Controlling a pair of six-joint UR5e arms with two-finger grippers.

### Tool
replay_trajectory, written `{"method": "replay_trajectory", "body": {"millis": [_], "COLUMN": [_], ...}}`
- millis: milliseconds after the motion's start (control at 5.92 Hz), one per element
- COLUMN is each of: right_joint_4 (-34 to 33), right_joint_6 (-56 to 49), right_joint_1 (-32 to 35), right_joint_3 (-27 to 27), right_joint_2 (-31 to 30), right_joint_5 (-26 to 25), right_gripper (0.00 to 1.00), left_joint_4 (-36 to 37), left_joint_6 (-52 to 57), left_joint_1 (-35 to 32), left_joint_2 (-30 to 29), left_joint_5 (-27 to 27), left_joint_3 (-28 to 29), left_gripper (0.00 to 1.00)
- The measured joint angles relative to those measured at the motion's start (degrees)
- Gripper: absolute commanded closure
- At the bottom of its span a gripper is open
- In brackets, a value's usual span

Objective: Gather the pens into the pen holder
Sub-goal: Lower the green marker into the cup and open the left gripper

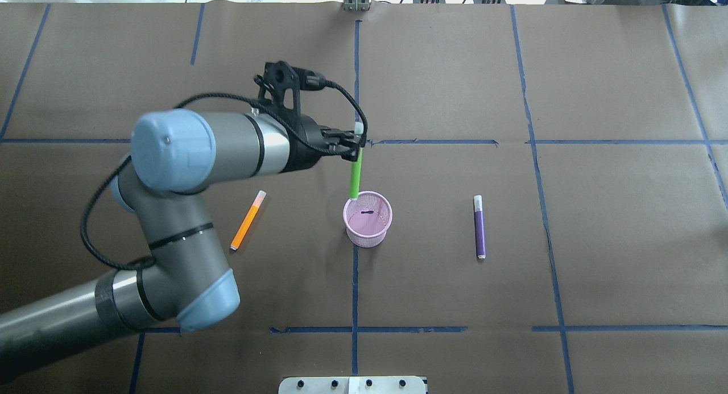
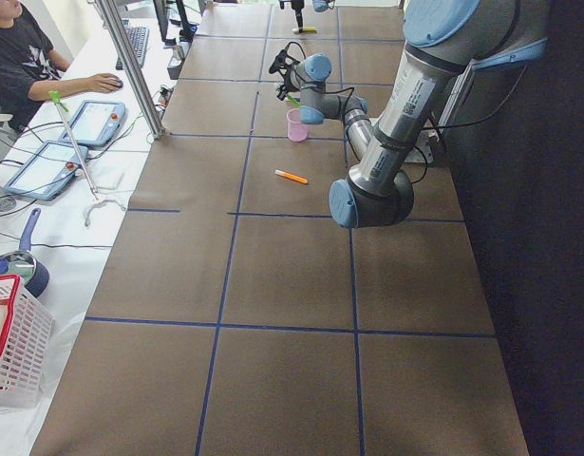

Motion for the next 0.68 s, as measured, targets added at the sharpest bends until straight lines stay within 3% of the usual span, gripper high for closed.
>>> {"method": "replay_trajectory", "body": {"millis": [675], "right_joint_4": [0.00], "right_joint_6": [0.00], "right_joint_1": [0.01], "right_joint_3": [0.01], "right_joint_2": [0.00], "right_joint_5": [0.00], "right_gripper": [0.00], "left_joint_4": [-8.23], "left_joint_6": [0.15], "left_joint_1": [0.72], "left_joint_2": [0.29], "left_joint_5": [1.30], "left_joint_3": [7.47], "left_gripper": [1.00]}}
